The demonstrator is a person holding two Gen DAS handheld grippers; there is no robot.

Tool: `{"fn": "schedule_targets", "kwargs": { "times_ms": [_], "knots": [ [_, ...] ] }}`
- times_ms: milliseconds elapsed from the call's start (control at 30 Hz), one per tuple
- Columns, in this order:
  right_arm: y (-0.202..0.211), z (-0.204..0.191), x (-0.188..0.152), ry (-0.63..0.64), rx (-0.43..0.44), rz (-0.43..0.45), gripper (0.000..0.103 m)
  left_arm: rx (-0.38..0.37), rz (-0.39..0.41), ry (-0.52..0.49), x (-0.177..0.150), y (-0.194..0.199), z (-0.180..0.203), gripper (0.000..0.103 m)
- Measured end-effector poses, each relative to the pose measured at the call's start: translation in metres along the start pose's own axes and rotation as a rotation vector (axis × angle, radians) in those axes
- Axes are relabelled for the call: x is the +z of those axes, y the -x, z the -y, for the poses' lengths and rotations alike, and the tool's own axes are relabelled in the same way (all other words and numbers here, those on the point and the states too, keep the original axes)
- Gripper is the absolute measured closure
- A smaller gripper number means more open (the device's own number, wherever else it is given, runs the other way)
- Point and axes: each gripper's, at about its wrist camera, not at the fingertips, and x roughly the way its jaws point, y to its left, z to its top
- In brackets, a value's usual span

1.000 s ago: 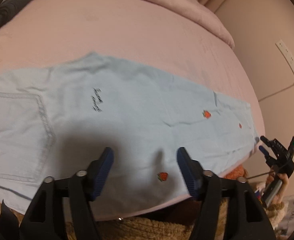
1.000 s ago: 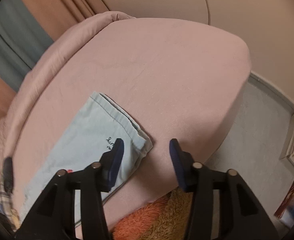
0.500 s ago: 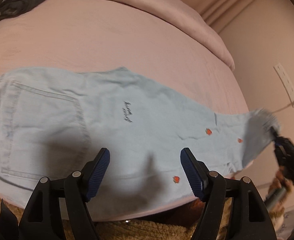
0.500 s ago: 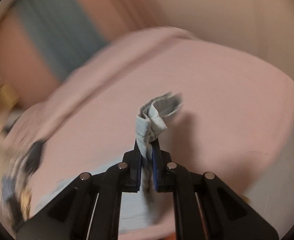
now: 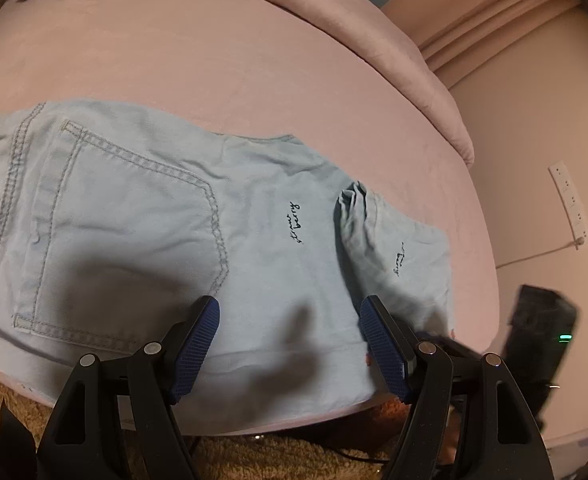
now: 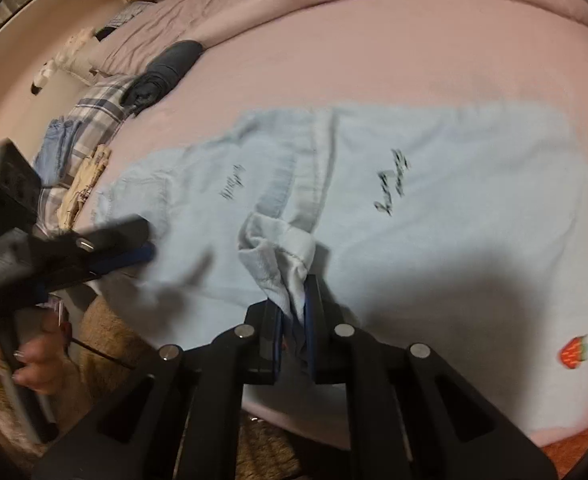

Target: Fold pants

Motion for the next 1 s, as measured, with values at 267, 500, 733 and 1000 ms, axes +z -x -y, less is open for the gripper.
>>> {"fn": "schedule_targets", "kwargs": {
  "times_ms": [267, 500, 733, 1000],
  "knots": [
    [-0.044, -0.02, -0.005, 0.075, -0.036, -0.151, 0.076, -0.02, -0.012, 0.031, 0.004, -0.001, -0.006, 0.03],
    [0.024, 0.003, -0.008, 0.013, 0.04, -0.037, 0.047, -0.015, -0.015, -0.05, 0.021, -0.011, 0.023, 0.03],
    [0.067, 0.064, -0.028, -0.157, -0.161, 0.044, 0.05, 0.017, -0.106, -0.127, 0.029, -0.06, 0.052, 0.03],
    [0.064, 0.088, -0.042, -0.237, -0.219, 0.01, 0.06, 0.235, -0.059, -0.239, 0.009, -0.078, 0.074, 0.089]
  ]
}}
